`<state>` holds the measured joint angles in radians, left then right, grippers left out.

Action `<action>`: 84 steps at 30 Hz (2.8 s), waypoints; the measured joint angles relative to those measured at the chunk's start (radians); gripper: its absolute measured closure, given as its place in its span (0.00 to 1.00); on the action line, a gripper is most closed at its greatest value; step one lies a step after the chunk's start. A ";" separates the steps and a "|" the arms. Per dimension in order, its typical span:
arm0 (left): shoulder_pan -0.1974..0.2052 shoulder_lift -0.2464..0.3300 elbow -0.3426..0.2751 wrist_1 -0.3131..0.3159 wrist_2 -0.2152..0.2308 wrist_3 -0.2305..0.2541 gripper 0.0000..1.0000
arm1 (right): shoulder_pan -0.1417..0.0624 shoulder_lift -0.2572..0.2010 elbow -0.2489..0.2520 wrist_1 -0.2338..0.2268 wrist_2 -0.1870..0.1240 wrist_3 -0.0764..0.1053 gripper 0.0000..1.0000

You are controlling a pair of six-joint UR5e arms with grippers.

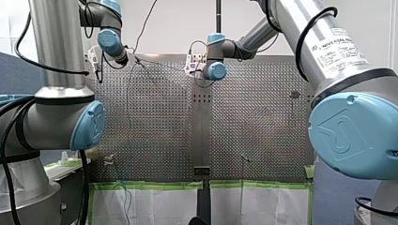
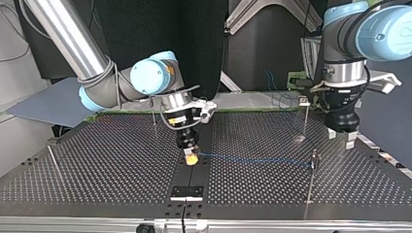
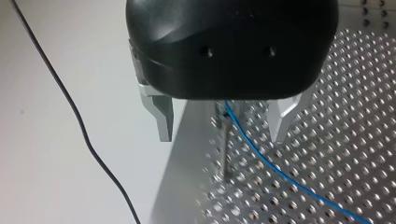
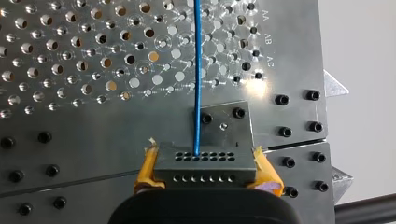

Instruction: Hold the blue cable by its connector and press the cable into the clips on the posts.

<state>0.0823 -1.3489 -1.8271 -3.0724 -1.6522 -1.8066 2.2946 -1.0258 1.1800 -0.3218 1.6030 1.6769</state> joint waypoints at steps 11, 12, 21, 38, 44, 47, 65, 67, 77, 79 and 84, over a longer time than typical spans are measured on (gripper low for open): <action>-0.014 0.092 0.006 -0.081 0.020 0.069 0.00 | -0.001 0.001 0.000 0.004 0.003 0.000 1.00; -0.015 0.093 0.006 -0.082 0.023 0.071 0.00 | -0.001 0.001 0.000 0.004 0.003 0.000 1.00; -0.020 0.056 0.006 -0.082 0.084 0.093 0.00 | 0.000 0.002 0.000 0.005 0.003 0.000 1.00; -0.024 -0.011 0.006 -0.021 0.130 0.150 0.00 | 0.003 0.005 0.000 0.007 0.002 -0.001 1.00; -0.024 -0.015 0.006 -0.009 0.141 0.151 0.00 | 0.004 0.006 0.000 0.007 0.002 -0.002 1.00; -0.023 -0.015 0.006 -0.003 0.141 0.151 0.00 | 0.004 0.007 0.000 0.007 0.002 -0.002 1.00; -0.023 -0.015 0.006 0.004 0.139 0.155 0.00 | 0.004 0.009 0.000 0.009 0.002 -0.004 1.00; -0.024 -0.015 0.006 0.003 0.138 0.154 0.00 | 0.004 0.009 0.000 0.010 0.002 -0.004 1.00; -0.025 -0.015 0.005 0.000 0.136 0.154 0.00 | 0.003 0.011 0.000 0.011 0.002 -0.006 1.00; -0.026 -0.015 0.005 0.000 0.135 0.154 0.00 | 0.003 0.012 0.000 0.012 0.002 -0.006 1.00; -0.026 -0.015 0.005 -0.001 0.135 0.155 0.00 | 0.002 0.013 0.000 0.012 0.003 -0.006 1.00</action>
<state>0.0565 -1.3636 -1.8218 -3.0738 -1.5177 -1.6516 2.2970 -1.0131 1.1803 -0.3101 1.6057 1.6709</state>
